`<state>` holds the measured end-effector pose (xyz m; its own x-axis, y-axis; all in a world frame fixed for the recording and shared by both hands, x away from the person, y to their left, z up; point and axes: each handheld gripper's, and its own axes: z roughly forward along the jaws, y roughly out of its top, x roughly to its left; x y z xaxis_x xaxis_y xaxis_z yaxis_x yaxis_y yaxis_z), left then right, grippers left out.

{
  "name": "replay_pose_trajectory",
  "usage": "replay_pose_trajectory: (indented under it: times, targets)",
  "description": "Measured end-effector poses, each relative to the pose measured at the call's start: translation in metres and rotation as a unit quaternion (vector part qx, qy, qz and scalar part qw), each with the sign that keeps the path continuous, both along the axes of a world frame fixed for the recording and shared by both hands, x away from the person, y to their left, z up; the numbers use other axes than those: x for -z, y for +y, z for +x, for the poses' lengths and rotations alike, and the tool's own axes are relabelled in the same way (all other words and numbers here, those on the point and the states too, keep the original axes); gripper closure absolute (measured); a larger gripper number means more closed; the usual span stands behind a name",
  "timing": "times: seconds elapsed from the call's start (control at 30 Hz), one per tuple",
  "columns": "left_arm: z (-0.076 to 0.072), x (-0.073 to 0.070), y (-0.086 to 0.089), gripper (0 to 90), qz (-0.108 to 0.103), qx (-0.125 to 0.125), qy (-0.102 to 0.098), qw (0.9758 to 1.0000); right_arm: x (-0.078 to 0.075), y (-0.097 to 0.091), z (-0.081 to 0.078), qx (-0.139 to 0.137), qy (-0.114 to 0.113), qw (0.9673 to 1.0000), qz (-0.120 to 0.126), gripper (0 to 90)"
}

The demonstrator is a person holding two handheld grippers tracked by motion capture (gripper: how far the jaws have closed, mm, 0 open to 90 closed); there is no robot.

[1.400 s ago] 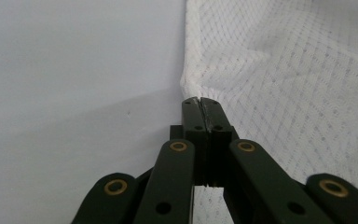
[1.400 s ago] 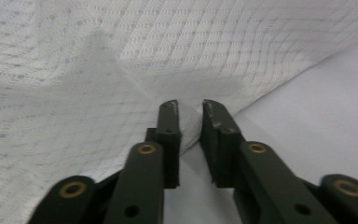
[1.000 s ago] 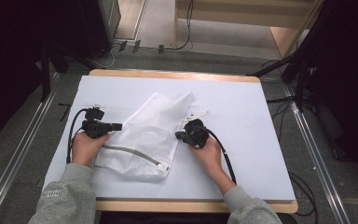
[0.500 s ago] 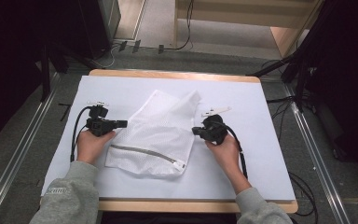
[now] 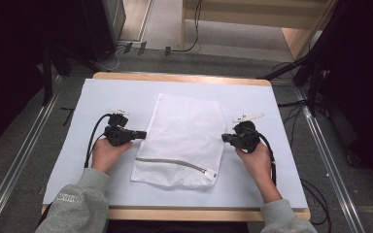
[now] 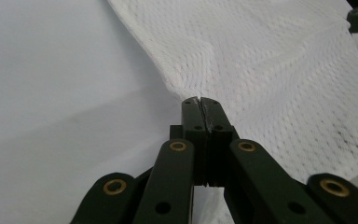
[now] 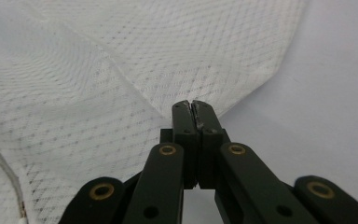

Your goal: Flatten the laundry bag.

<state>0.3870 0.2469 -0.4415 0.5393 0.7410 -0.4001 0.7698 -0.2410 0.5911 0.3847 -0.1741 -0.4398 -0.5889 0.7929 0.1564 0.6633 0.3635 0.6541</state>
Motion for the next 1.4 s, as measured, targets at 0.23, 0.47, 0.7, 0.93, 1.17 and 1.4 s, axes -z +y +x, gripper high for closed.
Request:
replay_pose_trajectory:
  times: [0.23, 0.47, 0.7, 0.93, 1.17, 1.4]
  targets:
    - [-0.005, -0.002, -0.002, 86.5, 0.012, -0.003, -0.013, 0.9998, 0.007, -0.01, 0.003, 0.011, 0.006, 0.9995, 0.03, 85.0]
    - [0.003, -0.003, 0.0, 66.1, 0.004, -0.016, -0.021, 0.9996, 0.002, -0.018, -0.011, 0.017, -0.018, 0.9981, 0.057, 67.8]
    - [0.028, 0.007, -0.007, 58.7, 0.02, -0.028, -0.014, 0.9993, 0.019, -0.012, -0.012, 0.018, -0.006, 0.9986, 0.05, 57.7]
    - [0.041, 0.015, -0.017, 72.2, 0.038, -0.025, -0.009, 0.999, 0.027, -0.006, -0.002, 0.035, 0.012, 0.9977, 0.056, 59.1]
    - [0.044, 0.019, -0.025, 90.0, 0.036, -0.01, -0.006, 0.9993, 0.026, -0.006, -0.001, 0.035, 0.011, 0.9978, 0.055, 59.0]
    - [0.046, 0.013, -0.012, 90.0, 0.023, -0.03, -0.009, 0.9992, 0.024, -0.006, -0.003, 0.032, 0.009, 0.9979, 0.055, 57.7]
